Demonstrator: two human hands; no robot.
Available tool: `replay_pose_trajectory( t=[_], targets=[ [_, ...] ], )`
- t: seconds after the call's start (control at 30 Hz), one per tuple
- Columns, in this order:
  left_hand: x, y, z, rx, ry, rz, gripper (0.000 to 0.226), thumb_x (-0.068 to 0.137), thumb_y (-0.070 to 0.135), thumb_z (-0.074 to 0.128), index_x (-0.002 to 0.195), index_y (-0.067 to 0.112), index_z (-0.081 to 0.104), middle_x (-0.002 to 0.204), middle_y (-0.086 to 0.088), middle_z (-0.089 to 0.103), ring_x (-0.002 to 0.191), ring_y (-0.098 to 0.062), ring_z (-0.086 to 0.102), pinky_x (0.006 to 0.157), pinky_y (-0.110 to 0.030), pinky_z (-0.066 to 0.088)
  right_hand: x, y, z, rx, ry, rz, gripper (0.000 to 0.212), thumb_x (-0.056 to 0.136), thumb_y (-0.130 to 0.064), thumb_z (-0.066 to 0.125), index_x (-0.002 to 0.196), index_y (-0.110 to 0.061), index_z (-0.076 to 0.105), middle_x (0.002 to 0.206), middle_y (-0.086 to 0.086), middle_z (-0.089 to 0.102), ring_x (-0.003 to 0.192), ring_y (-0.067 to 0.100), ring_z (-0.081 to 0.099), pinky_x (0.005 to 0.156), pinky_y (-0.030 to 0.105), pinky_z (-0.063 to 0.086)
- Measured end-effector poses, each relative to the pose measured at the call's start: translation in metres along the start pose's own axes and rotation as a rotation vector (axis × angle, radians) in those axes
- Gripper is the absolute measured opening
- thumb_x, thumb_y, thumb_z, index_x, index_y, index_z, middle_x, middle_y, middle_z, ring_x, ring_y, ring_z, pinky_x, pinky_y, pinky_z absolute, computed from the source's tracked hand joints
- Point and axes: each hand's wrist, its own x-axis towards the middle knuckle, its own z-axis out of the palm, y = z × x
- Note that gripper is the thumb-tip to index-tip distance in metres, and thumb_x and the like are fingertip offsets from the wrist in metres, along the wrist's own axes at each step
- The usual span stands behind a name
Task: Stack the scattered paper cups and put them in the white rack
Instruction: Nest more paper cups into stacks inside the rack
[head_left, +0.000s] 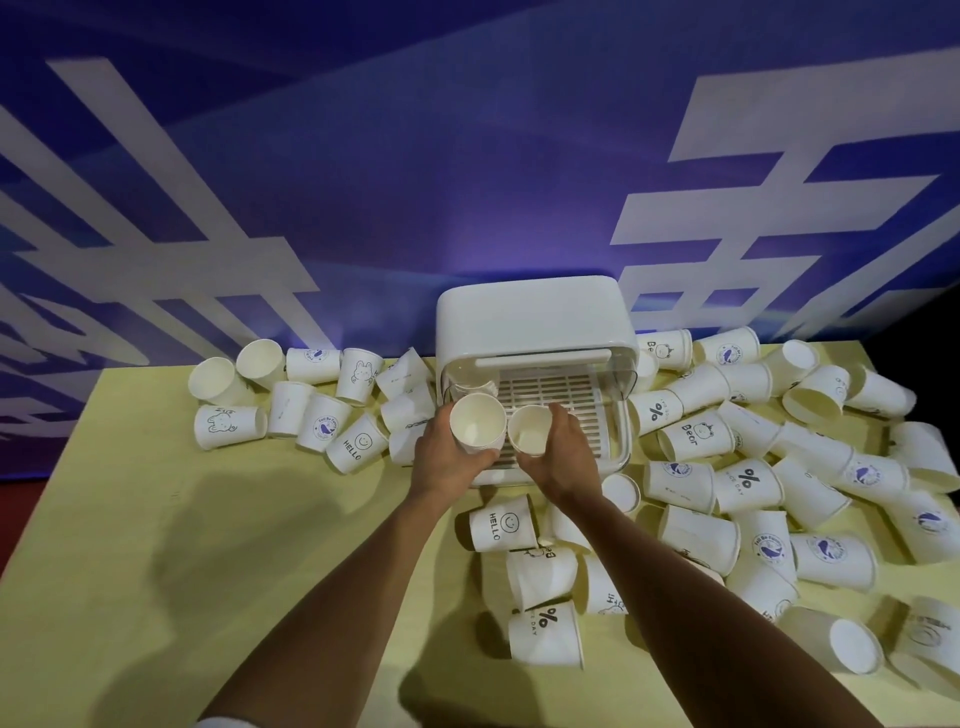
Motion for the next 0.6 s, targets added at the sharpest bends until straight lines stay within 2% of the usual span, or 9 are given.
replay_pose_trajectory(
  t=[0.13,0.23,0.37,0.47,0.6],
  targets=[
    [-0.001,-0.002,0.000,0.024,0.009,0.006,0.087,0.059,0.037,0.090,0.134,0.022,0.048,0.129,0.002,0.059,0.120,-0.019,0.054,0.098,-0.035,0.047,-0.006,-0.005,-0.004,-0.025,0.072,-0.035,0.074,0.079,-0.030,0.078,0.139,-0.008,0.043,0.133,0.012,0.051,0.122,0.029,0.048,0.101,0.045,0.046],
    [-0.003,-0.005,-0.001,0.040,-0.014,0.012,0.090,0.060,0.038,0.090,0.137,0.021,0.046,0.131,0.001,0.057,0.123,-0.020,0.052,0.104,-0.042,0.047,-0.015,-0.013,-0.007,-0.026,0.194,-0.164,0.054,0.084,-0.026,0.071,0.131,-0.008,0.052,0.124,0.009,0.056,0.115,0.027,0.052,0.097,0.041,0.048],
    [-0.007,-0.011,-0.008,0.016,-0.035,-0.005,0.094,0.060,0.041,0.089,0.139,0.017,0.045,0.134,-0.002,0.055,0.125,-0.021,0.051,0.105,-0.043,0.045,-0.025,-0.028,-0.001,-0.032,0.217,-0.299,0.035,0.088,-0.023,0.067,0.121,-0.011,0.060,0.117,0.005,0.060,0.107,0.024,0.054,0.091,0.037,0.046],
    [-0.009,-0.021,-0.018,0.030,-0.041,-0.010,0.088,0.062,0.041,0.088,0.135,0.015,0.048,0.132,-0.004,0.055,0.123,-0.021,0.051,0.103,-0.039,0.045,-0.033,-0.040,0.006,-0.009,0.228,-0.332,0.031,0.087,-0.019,0.067,0.117,-0.010,0.062,0.116,0.006,0.061,0.107,0.025,0.055,0.091,0.038,0.046],
    [-0.013,-0.041,-0.041,-0.046,-0.051,-0.083,0.082,0.065,0.033,0.089,0.135,0.017,0.049,0.129,0.000,0.052,0.118,-0.014,0.051,0.095,-0.026,0.043,-0.041,-0.056,0.016,-0.036,0.277,-0.381,0.030,0.085,-0.015,0.069,0.114,-0.009,0.064,0.118,0.008,0.060,0.106,0.026,0.055,0.088,0.038,0.047]
  ],
)
